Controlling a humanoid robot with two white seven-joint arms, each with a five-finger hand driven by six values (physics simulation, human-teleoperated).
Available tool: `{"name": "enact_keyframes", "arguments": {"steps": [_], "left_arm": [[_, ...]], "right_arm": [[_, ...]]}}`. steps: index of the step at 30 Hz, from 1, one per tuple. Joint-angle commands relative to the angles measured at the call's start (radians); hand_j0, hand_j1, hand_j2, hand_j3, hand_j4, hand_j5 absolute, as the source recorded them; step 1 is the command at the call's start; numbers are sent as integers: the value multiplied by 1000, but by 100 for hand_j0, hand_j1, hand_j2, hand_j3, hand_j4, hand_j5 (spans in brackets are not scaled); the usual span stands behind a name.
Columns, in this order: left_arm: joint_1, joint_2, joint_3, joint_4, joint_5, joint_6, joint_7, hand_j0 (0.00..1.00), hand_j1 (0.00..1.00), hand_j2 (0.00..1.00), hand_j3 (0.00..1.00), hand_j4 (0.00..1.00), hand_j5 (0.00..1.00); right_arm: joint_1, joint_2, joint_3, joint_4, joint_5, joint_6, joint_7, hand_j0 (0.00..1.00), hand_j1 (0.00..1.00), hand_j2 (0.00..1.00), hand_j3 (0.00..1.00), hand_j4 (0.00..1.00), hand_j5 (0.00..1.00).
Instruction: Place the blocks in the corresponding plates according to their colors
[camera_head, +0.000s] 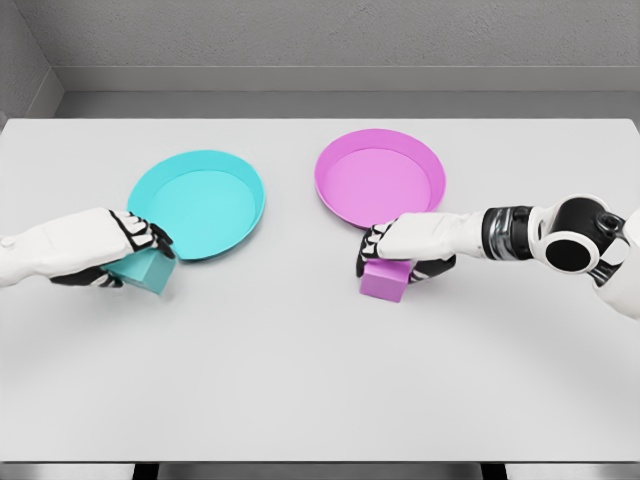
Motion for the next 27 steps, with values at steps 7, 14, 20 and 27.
{"name": "enact_keyframes", "arguments": {"steps": [7,14,20,27], "left_arm": [[-84,-91,2,120,-3,1,1,51,51,51,51,51,51],[-230,-220,-121,271,-27,1,-25,51,51,51,51,51,51],[-328,-310,-210,389,-26,1,-25,67,67,67,67,67,67],[-334,-301,-199,389,-7,1,-18,100,100,100,100,100,100]], "right_arm": [[-20,6,-1,-5,-3,-1,1,45,45,45,45,45,45],[-43,11,-18,-3,-5,5,1,44,44,44,44,44,44],[-61,15,-50,-3,-6,8,1,44,44,44,44,44,44],[-61,8,-122,52,-6,10,1,44,44,44,44,44,44]]}}
